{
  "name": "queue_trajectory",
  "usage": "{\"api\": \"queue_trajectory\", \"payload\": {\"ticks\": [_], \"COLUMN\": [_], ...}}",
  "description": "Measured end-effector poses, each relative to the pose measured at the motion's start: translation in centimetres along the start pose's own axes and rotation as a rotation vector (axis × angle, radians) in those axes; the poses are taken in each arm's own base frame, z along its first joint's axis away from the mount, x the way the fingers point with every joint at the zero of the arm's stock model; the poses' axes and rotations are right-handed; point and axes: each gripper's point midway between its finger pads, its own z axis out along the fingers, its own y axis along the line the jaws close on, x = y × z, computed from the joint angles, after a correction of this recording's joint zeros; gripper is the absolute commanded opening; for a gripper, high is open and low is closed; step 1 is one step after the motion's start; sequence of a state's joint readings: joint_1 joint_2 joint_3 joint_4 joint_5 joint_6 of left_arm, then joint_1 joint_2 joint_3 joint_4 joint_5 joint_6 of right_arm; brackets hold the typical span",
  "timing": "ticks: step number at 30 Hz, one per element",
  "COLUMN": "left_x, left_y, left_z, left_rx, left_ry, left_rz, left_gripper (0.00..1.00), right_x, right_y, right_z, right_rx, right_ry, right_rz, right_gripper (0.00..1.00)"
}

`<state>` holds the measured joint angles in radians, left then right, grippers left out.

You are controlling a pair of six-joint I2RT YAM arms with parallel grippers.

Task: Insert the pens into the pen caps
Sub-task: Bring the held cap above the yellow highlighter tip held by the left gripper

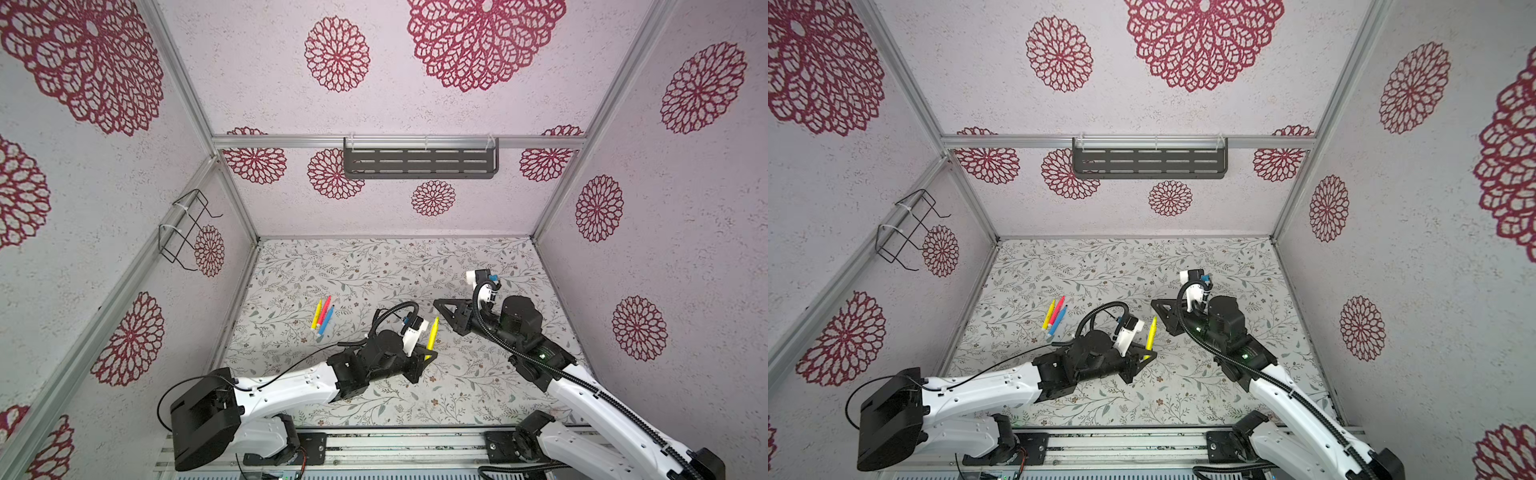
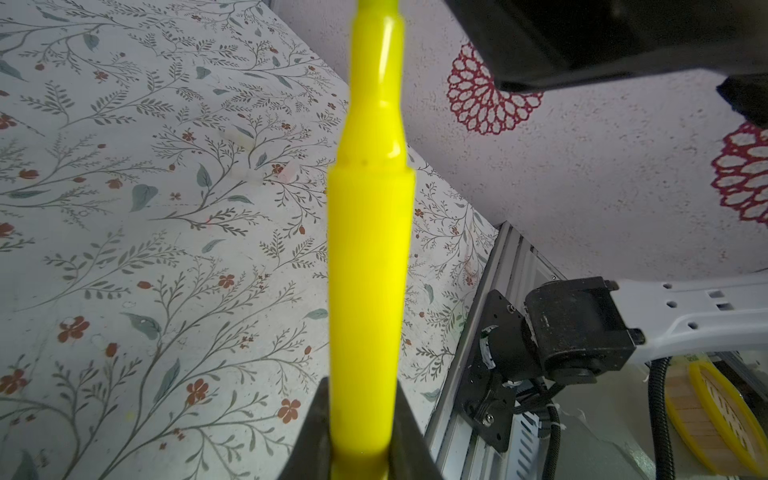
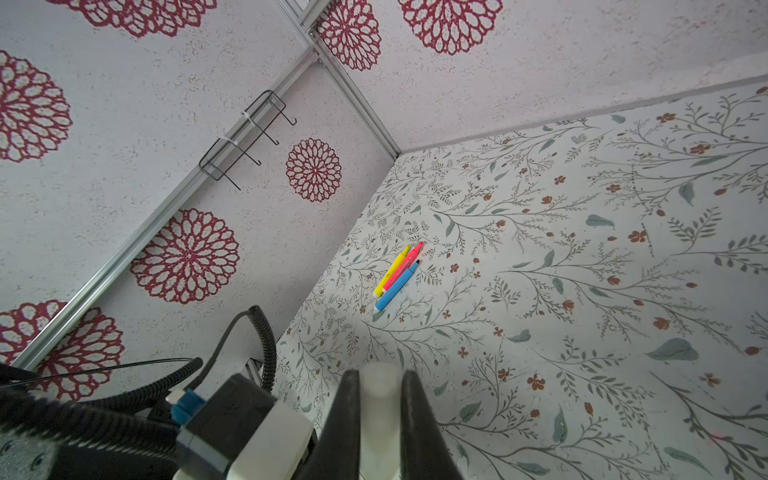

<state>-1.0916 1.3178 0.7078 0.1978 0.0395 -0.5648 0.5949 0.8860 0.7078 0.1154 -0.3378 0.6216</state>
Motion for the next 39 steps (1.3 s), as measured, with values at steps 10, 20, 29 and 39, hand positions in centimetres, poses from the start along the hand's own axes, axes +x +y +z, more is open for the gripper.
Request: {"api": "queue_trajectory", "payload": {"ticks": [10, 20, 29, 39], "left_x": [-0.1, -0.1, 0.0, 0.7], "left_y": [0.1, 0.1, 0.3, 0.5], "left_z": [0.0, 0.0, 0.0, -0.4], "left_rx": [-0.005, -0.007, -0.011, -0.005], "left_ry": [-0.003, -0.006, -0.001, 0.010], "left_rz": [0.007, 0.007, 0.005, 0.004], "left_gripper": [0.00, 0.00, 0.00, 0.00], "right_x": [0.3, 0.5, 1.3, 2.0], "right_y": [-0.1, 0.3, 0.6, 0.9], "right_z": [-0.3, -0.4, -0.4, -0.6], "right_rx": [-0.016, -0.032, -0.059, -0.060], "right_ry": [-0.021, -0.016, -0.032, -0.054], "right_rz": [-0.008, -0.011, -0.018, -0.031], "right_gripper": [0.00, 0.00, 0.00, 0.00]}}
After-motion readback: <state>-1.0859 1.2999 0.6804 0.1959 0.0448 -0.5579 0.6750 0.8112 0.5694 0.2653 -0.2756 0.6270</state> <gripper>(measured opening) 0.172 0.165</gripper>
